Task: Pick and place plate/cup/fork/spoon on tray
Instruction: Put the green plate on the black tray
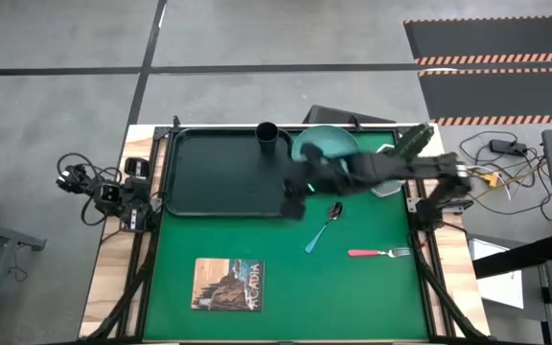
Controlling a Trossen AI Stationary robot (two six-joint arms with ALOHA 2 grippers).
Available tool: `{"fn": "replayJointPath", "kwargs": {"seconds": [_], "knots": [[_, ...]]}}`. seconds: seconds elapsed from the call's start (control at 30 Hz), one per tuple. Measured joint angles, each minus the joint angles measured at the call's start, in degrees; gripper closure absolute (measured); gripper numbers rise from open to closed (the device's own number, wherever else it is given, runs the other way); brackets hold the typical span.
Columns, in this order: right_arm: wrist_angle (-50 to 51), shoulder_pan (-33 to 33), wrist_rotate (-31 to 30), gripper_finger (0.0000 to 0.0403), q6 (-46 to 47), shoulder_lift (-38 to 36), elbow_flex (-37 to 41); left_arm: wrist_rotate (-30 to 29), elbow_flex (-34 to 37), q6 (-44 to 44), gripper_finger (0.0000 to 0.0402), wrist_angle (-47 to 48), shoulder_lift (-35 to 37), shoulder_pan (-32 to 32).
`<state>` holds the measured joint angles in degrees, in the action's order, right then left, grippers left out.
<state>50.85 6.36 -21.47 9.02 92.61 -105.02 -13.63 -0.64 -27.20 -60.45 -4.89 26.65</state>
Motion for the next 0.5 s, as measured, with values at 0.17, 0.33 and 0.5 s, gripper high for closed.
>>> {"fn": "replayJointPath", "kwargs": {"seconds": [0.17,0.33,0.5], "knots": [[-17.4,6.9,0.0,0.0296,-1.2,-11.1,20.7,1.9,-0.1,0.0,0.0402,0.0,-2.9,0.0],[-30.3,8.8,0.3,0.0307,-4.0,-20.2,37.7,2.9,-2.3,2.4,0.0402,-0.4,-9.5,0.0],[-39.2,8.7,0.4,0.0318,-6.0,-29.0,51.7,2.9,-5.5,5.7,0.0402,-0.6,-19.4,0.0]]}}
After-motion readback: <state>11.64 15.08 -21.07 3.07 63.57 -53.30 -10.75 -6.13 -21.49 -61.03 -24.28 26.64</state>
